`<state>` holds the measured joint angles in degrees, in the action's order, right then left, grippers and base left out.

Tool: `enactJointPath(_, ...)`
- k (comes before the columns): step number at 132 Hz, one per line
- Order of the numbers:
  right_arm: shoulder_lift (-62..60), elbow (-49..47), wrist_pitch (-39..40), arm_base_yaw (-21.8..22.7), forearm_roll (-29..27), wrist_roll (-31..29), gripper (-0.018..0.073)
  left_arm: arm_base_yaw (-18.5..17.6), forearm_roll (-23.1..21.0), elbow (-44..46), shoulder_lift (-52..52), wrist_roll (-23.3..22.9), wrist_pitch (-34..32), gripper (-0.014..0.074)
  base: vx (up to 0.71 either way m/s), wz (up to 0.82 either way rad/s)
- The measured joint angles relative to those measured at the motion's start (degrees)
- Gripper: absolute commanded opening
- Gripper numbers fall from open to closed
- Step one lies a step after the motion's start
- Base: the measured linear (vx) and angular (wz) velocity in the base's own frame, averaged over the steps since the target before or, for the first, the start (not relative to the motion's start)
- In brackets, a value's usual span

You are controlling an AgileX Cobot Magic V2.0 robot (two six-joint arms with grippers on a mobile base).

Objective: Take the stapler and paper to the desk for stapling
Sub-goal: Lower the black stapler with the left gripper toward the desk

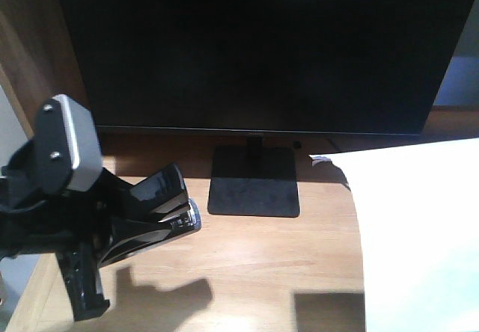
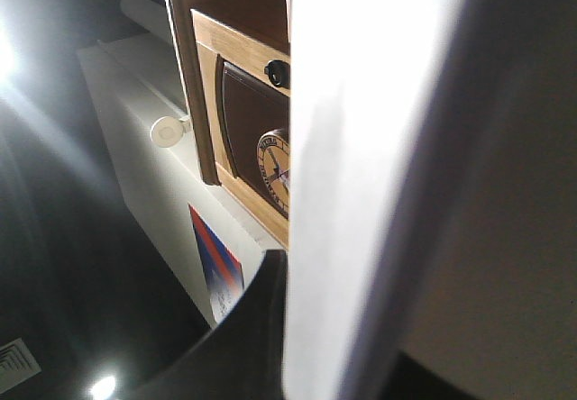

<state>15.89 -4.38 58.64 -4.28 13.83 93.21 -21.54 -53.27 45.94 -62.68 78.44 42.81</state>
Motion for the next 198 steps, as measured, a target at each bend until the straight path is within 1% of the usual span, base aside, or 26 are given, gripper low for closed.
enactJointPath(5, 0.0, 0.0, 0.0, 0.0, 0.0, 0.0, -0.0006, 0.8, -0.9, 0.0, -1.4, 2.0, 0.6, -0.0006, 0.0, 0.0)
enactJointPath(6, 0.0, 0.0, 0.0, 0.0, 0.0, 0.0, -0.0006, 1.2, -1.1, 0.0, -2.0, 3.6, 1.1, -0.0006, 0.0, 0.0)
enactJointPath(7, 0.0, 0.0, 0.0, 0.0, 0.0, 0.0, -0.0006, 1.2, -1.1, 0.0, -2.0, 3.6, 1.1, -0.0006, 0.0, 0.0)
enactJointPath(8, 0.0, 0.0, 0.0, 0.0, 0.0, 0.0, -0.0006, 1.6, -1.4, 0.0, -2.6, 4.6, 1.5, -0.0006, 0.0, 0.0)
enactJointPath(11, 0.0, 0.0, 0.0, 0.0, 0.0, 0.0, -0.0006, 2.0, -1.6, 0.0, -2.9, 5.2, 1.7, -0.0006, 0.0, 0.0)
enactJointPath(12, 0.0, 0.0, 0.0, 0.0, 0.0, 0.0, -0.0006, 2.5, -1.9, 0.0, -3.4, 6.2, 2.2, -0.0006, 0.0, 0.0)
enactJointPath(15, 0.0, 0.0, 0.0, 0.0, 0.0, 0.0, -0.0006, 2.9, -2.3, 0.0, -4.3, 7.3, 2.7, -0.0006, 0.0, 0.0)
enactJointPath(16, 0.0, 0.0, 0.0, 0.0, 0.0, 0.0, -0.0006, 3.3, -2.5, 0.0, -4.9, 8.9, 3.6, -0.0006, 0.0, 0.0)
enactJointPath(19, 0.0, 0.0, 0.0, 0.0, 0.0, 0.0, -0.0006, 3.7, -2.7, 0.0, -5.5, 9.9, 4.1, -0.0006, 0.0, 0.0)
enactJointPath(22, 0.0, 0.0, 0.0, 0.0, 0.0, 0.0, -0.0006, 4.7, -3.2, 0.0, -6.6, 11.9, 5.2, -0.0006, 0.0, 0.0)
enactJointPath(25, 0.0, 0.0, 0.0, 0.0, 0.0, 0.0, -0.0006, 4.9, -3.4, 0.0, -7.1, 12.4, 5.5, -0.0006, 0.0, 0.0)
enactJointPath(26, 0.0, 0.0, 0.0, 0.0, 0.0, 0.0, -0.0006, 5.3, -3.6, 0.0, -7.6, 13.9, 6.4, -0.0006, 0.0, 0.0)
enactJointPath(32, 0.0, 0.0, 0.0, 0.0, 0.0, 0.0, -0.0006, 6.4, -4.1, 0.0, -9.2, 16.7, 7.8, -0.0006, 0.0, 0.0)
enactJointPath(35, 0.0, 0.0, 0.0, 0.0, 0.0, 0.0, -0.0006, 6.6, -4.2, 0.0, -9.7, 17.2, 8.0, -0.0006, 0.0, 0.0)
enactJointPath(36, 0.0, 0.0, 0.0, 0.0, 0.0, 0.0, -0.0006, 6.9, -4.4, 0.0, -10.2, 18.5, 8.6, -0.0006, 0.0, 0.0)
enactJointPath(38, 0.0, 0.0, 0.0, 0.0, 0.0, 0.0, -0.0006, 7.3, -4.5, 0.0, -10.7, 19.5, 9.0, -0.0006, 0.0, 0.0)
enactJointPath(45, 0.0, 0.0, 0.0, 0.0, 0.0, 0.0, -0.0006, 7.8, -5.1, 0.0, -12.1, 21.7, 10.0, -0.0006, 0.0, 0.0)
enactJointPath(46, 0.0, 0.0, 0.0, 0.0, 0.0, 0.0, -0.0006, 8.1, -5.3, 0.0, -12.6, 22.9, 10.2, -0.0006, 0.0, 0.0)
enactJointPath(52, 0.0, 0.0, 0.0, 0.0, 0.0, 0.0, -0.0006, 8.7, -5.6, 0.0, -14.0, 25.5, 10.9, -0.0006, 0.0, 0.0)
enactJointPath(55, 0.0, 0.0, 0.0, 0.0, 0.0, 0.0, -0.0006, 8.7, -5.7, 0.0, -14.5, 25.9, 11.1, -0.0006, 0.0, 0.0)
enactJointPath(56, 0.0, 0.0, 0.0, 0.0, 0.0, 0.0, -0.0006, 8.8, -5.8, 0.0, -14.9, 27.0, 11.3, -0.0006, 0.0, 0.0)
enactJointPath(66, 0.0, 0.0, 0.0, 0.0, 0.0, 0.0, -0.0006, 9.0, -6.2, 0.0, -17.3, 29.9, 11.9, -0.0006, 0.0, 0.0)
enactJointPath(90, 0.0, 0.0, 0.0, 0.0, 0.0, 0.0, -0.0006, 9.2, -7.7, 0.0, -22.8, 33.5, 11.9, -0.0006, 0.0, 0.0)
enactJointPath(125, 0.0, 0.0, 0.0, 0.0, 0.0, 0.0, -0.0006, 9.2, -8.1, 0.1, -30.0, 38.9, 11.9, -0.0006, 0.0, 0.0)
enactJointPath(158, 0.0, 0.0, 0.0, 0.0, 0.0, 0.0, -0.0006, 9.2, -10.8, 0.2, -36.2, 43.2, 11.3, -0.0006, 0.0, 0.0)
enactJointPath(198, 0.0, 0.0, 0.0, 0.0, 0.0, 0.0, -0.0006, 8.7, -14.3, 0.4, -43.2, 43.3, 9.5, -0.0006, 0.0, 0.0)
